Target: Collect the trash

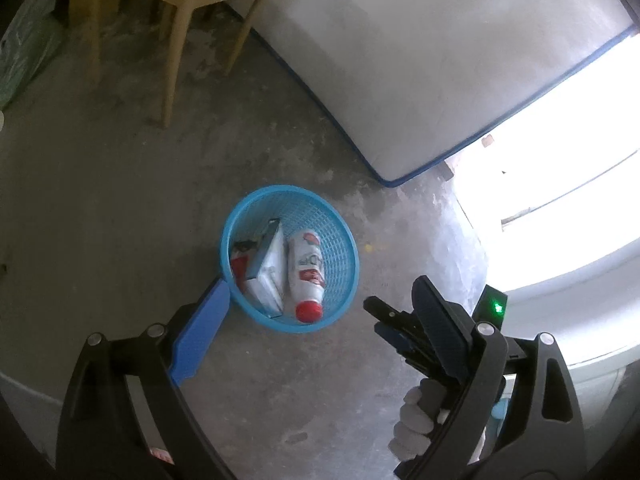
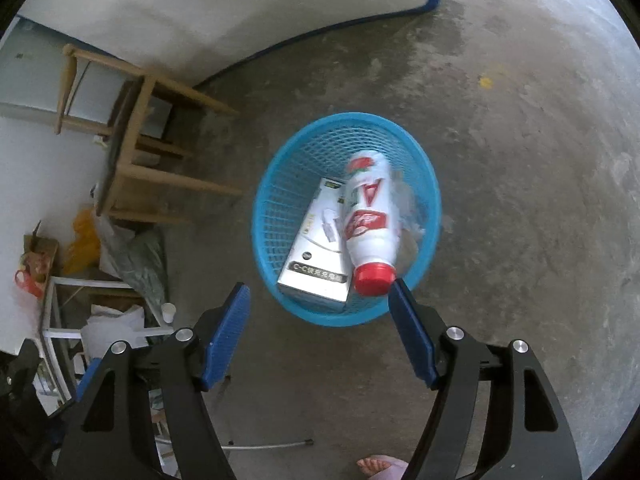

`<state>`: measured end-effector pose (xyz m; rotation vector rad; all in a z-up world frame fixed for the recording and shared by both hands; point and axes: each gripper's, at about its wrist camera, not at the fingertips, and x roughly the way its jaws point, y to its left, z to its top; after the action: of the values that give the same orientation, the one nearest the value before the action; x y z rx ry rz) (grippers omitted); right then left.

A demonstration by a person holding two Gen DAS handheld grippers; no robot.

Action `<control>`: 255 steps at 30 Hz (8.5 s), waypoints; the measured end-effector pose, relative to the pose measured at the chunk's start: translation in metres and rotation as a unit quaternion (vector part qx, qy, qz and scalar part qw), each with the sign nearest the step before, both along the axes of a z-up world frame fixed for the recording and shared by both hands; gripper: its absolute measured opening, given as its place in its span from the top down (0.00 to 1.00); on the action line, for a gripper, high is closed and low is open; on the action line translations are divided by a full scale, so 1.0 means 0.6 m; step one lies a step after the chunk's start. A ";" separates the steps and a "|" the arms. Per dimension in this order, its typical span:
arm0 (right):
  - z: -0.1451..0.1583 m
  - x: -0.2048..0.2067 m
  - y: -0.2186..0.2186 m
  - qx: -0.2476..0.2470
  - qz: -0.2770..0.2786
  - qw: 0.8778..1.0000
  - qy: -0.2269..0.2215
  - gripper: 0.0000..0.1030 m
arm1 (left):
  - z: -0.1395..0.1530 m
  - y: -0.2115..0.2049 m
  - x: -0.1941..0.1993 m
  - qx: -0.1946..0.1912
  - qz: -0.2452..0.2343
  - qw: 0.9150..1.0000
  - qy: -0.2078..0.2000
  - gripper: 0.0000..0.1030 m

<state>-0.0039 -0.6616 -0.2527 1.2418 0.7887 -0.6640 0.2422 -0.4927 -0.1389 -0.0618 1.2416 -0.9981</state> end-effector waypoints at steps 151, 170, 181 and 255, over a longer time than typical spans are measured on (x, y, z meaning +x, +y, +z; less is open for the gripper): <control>0.280 0.220 0.775 0.009 0.412 0.907 -0.086 0.94 | 0.140 1.050 -0.198 0.027 0.404 0.893 -0.198 0.85; 0.331 0.189 0.691 -0.008 0.356 0.924 -0.142 0.94 | 0.168 1.036 -0.211 0.022 0.396 0.892 -0.217 0.85; 0.381 0.083 0.548 -0.034 0.258 0.944 -0.203 0.94 | 0.229 0.933 -0.198 -0.017 0.327 0.914 -0.238 0.85; 0.161 -0.227 0.211 -0.235 0.030 0.971 -0.004 0.42 | 0.118 0.042 -0.023 0.005 -0.001 0.999 0.041 0.39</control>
<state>-0.1402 -0.5347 -0.1561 0.7849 0.6126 -0.7435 0.2282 -0.4673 -0.0683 -0.0937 1.3229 -0.9993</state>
